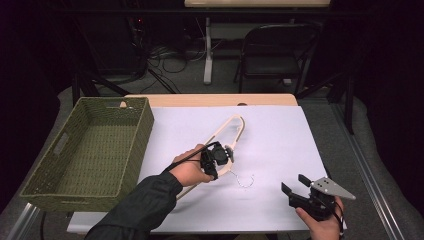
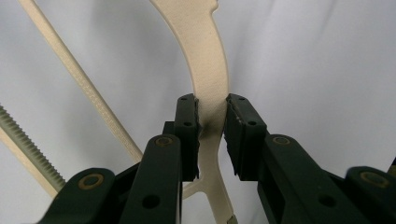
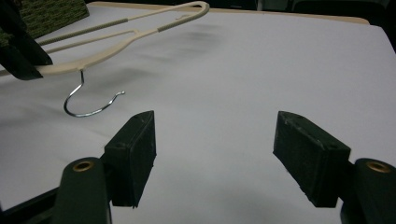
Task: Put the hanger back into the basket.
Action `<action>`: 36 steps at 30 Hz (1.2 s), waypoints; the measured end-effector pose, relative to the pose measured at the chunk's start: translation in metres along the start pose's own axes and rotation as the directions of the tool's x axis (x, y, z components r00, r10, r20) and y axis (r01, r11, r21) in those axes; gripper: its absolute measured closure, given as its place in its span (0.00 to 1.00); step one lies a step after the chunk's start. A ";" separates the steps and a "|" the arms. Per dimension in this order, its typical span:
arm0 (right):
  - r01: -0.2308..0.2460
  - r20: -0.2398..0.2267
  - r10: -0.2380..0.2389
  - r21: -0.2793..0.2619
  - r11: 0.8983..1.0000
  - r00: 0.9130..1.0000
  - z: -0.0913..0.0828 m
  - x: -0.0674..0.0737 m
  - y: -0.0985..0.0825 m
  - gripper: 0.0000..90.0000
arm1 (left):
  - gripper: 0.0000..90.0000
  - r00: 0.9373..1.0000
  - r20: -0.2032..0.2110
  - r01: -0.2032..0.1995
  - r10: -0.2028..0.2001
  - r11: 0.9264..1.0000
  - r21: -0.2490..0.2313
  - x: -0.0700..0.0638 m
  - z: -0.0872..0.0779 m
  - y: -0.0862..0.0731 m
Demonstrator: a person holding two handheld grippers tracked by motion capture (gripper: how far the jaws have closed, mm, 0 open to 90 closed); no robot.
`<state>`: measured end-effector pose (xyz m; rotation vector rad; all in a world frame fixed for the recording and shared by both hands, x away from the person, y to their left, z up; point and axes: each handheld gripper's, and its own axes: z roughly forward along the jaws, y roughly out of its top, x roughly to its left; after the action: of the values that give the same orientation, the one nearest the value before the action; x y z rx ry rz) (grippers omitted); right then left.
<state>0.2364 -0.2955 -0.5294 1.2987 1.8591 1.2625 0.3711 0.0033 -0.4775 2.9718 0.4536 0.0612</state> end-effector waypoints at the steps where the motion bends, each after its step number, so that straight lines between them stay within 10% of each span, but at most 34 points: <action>1: 0.000 0.000 0.000 0.000 1.000 1.000 0.000 0.000 0.000 0.33 | 0.84 1.000 -0.001 0.005 -0.005 1.000 -0.002 0.001 -0.002 -0.001; 11: -0.001 0.003 0.001 0.003 1.000 1.000 0.000 -0.001 0.000 0.33 | 0.84 0.992 -0.037 0.121 -0.123 0.992 -0.041 0.010 -0.026 -0.008; 25: -0.009 0.004 0.009 0.005 1.000 1.000 0.000 -0.001 -0.001 0.33 | 0.84 0.979 -0.086 0.181 -0.185 0.982 -0.054 0.021 -0.068 -0.018; 36: -0.008 0.006 0.008 0.000 1.000 1.000 0.002 0.000 -0.001 0.32 | 0.84 0.957 -0.090 0.264 -0.275 0.957 -0.115 0.037 -0.090 -0.043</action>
<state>0.2372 -0.2950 -0.5312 1.3100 1.8514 1.2621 0.3881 0.0667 -0.3938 2.7865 0.8393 0.2067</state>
